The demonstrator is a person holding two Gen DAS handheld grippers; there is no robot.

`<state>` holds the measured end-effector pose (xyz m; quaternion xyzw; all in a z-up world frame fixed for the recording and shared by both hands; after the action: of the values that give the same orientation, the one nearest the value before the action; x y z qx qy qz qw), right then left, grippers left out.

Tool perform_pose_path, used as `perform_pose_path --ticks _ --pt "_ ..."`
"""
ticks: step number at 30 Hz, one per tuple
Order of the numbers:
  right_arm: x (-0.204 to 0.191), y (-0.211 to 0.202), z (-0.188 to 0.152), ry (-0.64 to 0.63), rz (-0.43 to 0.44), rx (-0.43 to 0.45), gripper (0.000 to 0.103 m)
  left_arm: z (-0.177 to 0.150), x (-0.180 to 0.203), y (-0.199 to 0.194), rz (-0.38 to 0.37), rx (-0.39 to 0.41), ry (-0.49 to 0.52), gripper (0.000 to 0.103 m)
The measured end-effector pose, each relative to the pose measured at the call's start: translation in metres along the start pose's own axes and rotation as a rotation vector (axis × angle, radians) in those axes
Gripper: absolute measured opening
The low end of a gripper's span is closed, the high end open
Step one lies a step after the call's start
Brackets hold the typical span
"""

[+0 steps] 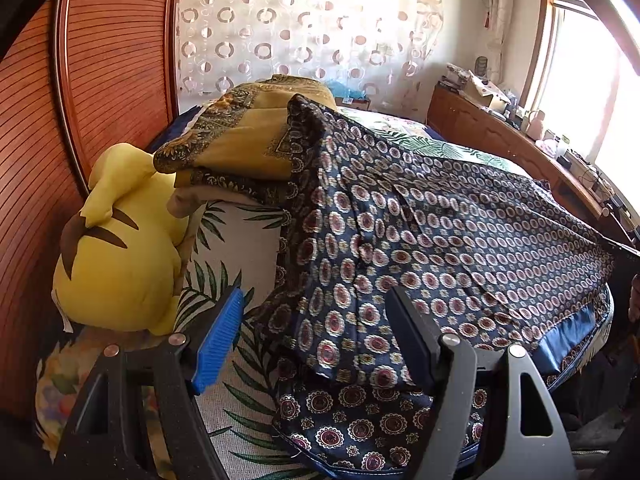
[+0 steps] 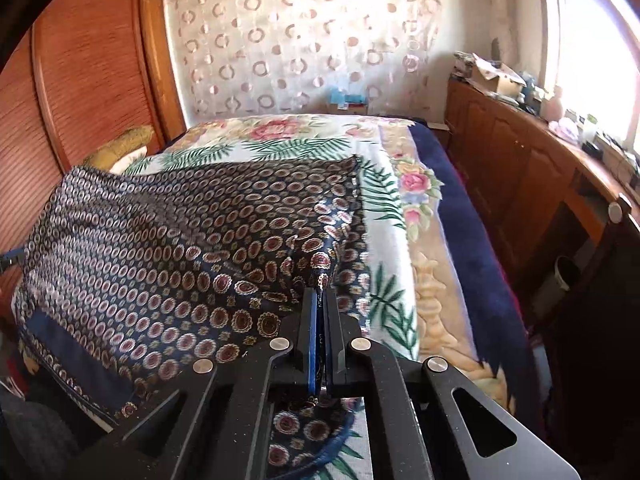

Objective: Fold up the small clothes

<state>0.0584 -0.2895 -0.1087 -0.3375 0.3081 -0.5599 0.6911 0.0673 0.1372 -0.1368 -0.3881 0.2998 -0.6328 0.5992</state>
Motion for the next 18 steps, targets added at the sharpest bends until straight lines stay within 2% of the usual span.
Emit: perform_pose_path --ticks 4,7,9,11,13,14,16,18 --pt "0.0 0.01 -0.007 -0.005 -0.025 -0.055 0.002 0.0 -0.001 0.001 0.0 -0.001 -0.003 0.074" --pt "-0.006 0.007 -0.007 -0.011 -0.029 -0.047 0.003 0.0 -0.002 0.003 0.004 -0.007 -0.004 0.074" --pt "-0.012 0.0 -0.002 -0.014 -0.039 -0.032 0.009 0.0 -0.002 0.003 0.007 -0.006 -0.004 0.074" --pt "-0.017 -0.008 0.001 -0.018 -0.057 -0.012 0.024 -0.001 -0.003 0.002 0.004 -0.001 -0.005 0.074" --pt "-0.025 -0.014 0.002 -0.032 -0.051 0.006 0.029 -0.001 -0.001 0.002 -0.008 -0.002 0.003 0.074" --pt "-0.031 -0.017 0.001 -0.039 -0.051 0.01 0.037 -0.002 0.0 0.003 -0.01 -0.007 0.005 0.074" --pt "-0.041 -0.018 0.002 -0.056 -0.051 0.01 0.042 -0.002 0.002 0.003 -0.011 -0.008 0.012 0.074" --pt "-0.051 -0.016 0.001 -0.073 -0.032 0.012 0.044 -0.003 0.004 0.002 -0.012 -0.007 0.022 0.074"
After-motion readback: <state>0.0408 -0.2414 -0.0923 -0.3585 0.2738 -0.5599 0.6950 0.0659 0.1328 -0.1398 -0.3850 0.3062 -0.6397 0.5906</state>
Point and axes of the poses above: each gripper's, at about its wrist camera, not at the fingertips, and y roughly the way its jaws point, x to its right, z to its top, the point moved 4 cm from there along y, roughly the way its jaws point, and after that the axes turned 15 degrees about -x, right-handed, at the moved point
